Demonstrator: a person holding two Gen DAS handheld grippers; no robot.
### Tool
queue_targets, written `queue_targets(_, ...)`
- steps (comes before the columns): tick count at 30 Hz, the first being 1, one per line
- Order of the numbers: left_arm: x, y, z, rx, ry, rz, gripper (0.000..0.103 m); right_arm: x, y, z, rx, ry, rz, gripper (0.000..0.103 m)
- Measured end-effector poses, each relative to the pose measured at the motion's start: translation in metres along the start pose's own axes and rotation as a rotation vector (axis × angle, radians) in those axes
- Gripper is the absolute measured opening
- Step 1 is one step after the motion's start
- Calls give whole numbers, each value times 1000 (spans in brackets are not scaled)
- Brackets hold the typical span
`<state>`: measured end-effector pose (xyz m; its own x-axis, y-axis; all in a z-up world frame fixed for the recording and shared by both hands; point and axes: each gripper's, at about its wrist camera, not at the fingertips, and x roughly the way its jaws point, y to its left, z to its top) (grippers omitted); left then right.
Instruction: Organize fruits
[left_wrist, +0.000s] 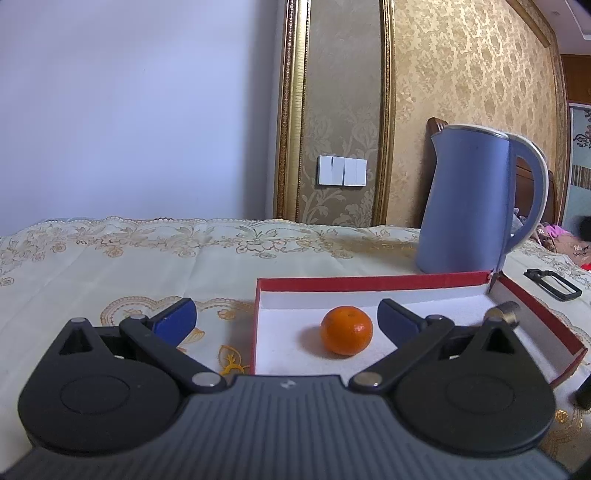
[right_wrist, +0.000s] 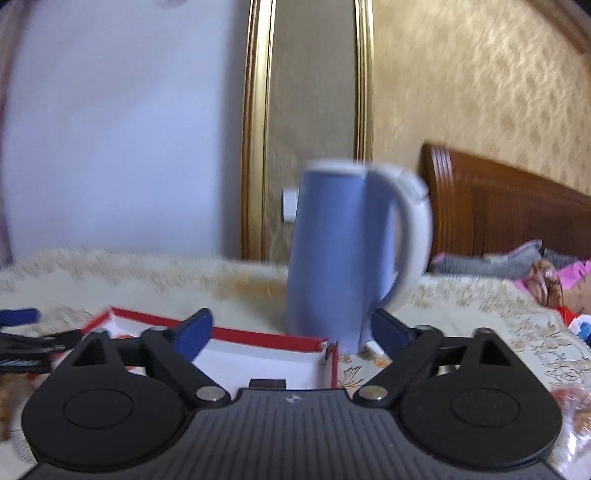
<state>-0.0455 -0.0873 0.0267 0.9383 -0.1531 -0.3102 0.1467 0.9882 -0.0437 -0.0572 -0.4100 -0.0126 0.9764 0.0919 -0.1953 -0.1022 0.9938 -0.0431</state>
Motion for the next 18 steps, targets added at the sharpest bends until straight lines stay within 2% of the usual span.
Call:
queue_targets(6,-1,-3,-1,15,-5,6,103,-59,-9,-38,46,102,-2,103)
queue_targets(8,-1,-5,-2,21,-8,9,103,-64,-11,-53,72,168,17,103)
queue_targets(11,-1,-7,-3,34,-10,15,103,-59,-14,-76,74,269,-23,103)
queue_targets(14,1,-8,-5,47,-4,21,103,-55,-12,-87,67,303,-15,102)
queue_targets(15,1,-9,-5,50,-1,23,103,-56,-10,-89,60,294,1,100)
queue_targets(17,2,-9,-6,52,4,23,103,-58,-4,-88,37,276,23,85)
queue_targets(18,2,-9,-6,52,4,23,103,-52,-4,-88,20,281,23,70)
